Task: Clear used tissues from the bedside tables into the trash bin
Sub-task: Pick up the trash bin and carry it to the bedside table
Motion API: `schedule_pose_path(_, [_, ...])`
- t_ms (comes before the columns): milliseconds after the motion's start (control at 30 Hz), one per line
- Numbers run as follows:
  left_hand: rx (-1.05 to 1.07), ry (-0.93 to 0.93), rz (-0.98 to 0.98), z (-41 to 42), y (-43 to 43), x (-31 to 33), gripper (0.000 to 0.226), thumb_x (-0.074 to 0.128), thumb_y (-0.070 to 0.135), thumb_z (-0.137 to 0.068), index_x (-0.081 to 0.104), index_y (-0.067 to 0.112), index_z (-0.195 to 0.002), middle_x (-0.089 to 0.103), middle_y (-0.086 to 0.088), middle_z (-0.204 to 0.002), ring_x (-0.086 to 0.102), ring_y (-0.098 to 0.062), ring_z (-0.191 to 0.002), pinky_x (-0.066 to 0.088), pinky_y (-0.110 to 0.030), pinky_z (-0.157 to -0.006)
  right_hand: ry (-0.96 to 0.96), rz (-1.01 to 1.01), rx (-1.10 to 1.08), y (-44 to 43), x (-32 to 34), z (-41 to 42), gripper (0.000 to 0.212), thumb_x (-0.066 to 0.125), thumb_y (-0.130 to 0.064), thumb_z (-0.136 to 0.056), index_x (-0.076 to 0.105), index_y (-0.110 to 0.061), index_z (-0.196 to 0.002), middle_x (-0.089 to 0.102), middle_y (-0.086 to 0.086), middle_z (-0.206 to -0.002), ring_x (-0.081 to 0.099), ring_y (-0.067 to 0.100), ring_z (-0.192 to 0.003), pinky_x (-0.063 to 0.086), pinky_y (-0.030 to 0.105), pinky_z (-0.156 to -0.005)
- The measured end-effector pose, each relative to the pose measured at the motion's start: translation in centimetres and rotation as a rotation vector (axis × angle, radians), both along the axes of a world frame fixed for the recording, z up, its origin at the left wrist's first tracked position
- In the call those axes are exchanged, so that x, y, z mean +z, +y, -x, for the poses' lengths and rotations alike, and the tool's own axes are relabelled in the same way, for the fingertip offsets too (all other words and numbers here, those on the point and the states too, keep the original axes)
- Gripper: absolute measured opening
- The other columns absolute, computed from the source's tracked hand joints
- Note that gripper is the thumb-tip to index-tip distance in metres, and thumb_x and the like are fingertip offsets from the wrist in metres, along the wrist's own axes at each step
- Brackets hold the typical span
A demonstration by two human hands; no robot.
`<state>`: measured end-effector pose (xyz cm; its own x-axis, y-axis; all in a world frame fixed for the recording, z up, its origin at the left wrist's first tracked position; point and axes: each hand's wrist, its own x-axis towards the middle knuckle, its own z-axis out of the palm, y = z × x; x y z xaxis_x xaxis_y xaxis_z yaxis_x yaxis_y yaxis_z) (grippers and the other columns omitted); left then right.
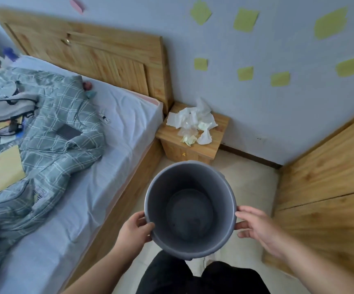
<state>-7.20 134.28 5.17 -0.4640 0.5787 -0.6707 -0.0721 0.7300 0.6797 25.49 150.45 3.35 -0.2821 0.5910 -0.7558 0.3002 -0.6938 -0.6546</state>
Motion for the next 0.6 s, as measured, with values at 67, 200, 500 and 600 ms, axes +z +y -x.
schedule_pose_path(67, [0.026,-0.007,-0.012,0.7,1.5,0.0,0.023,0.068,0.009,-0.099,0.067,0.029,-0.111,0.080,0.020,-0.095,0.079,-0.006,-0.083,0.061,-0.019,-0.058,-0.003,0.003,0.039,3.1,0.7,1.6,0.020,0.064,-0.009,-0.100,0.072,-0.009,-0.117,0.075,0.017,-0.099,0.071,0.026,-0.075,0.057,0.038,-0.060])
schedule_pose_path(200, [0.062,-0.037,-0.017,2.8,4.0,-0.7,0.024,0.068,0.010,-0.099,0.067,0.031,-0.111,0.080,0.021,-0.095,0.079,-0.006,-0.084,0.061,-0.020,-0.059,-0.019,0.003,0.085,7.4,1.2,5.4,0.017,0.061,-0.008,-0.101,0.071,-0.008,-0.115,0.073,0.014,-0.094,0.071,0.023,-0.069,0.053,0.037,-0.060])
schedule_pose_path(500, [-0.007,-0.097,0.070,10.9,11.7,-5.0,0.023,0.072,0.017,-0.098,0.064,0.026,-0.118,0.077,0.004,-0.109,0.079,-0.013,-0.087,0.062,-0.022,-0.062,-0.152,-0.010,0.089,13.4,-1.9,12.2,0.015,0.062,-0.012,-0.101,0.075,-0.010,-0.110,0.077,0.019,-0.110,0.073,0.028,-0.102,0.057,0.045,-0.089])
schedule_pose_path(600, [-0.033,-0.124,0.110,12.8,14.4,-7.1,0.023,0.073,0.017,-0.098,0.063,0.027,-0.116,0.076,0.005,-0.110,0.078,-0.016,-0.090,0.062,-0.021,-0.061,-0.175,0.037,0.061,15.1,-4.3,13.9,0.020,0.062,-0.009,-0.101,0.069,-0.005,-0.119,0.075,0.022,-0.115,0.072,0.029,-0.101,0.057,0.045,-0.088])
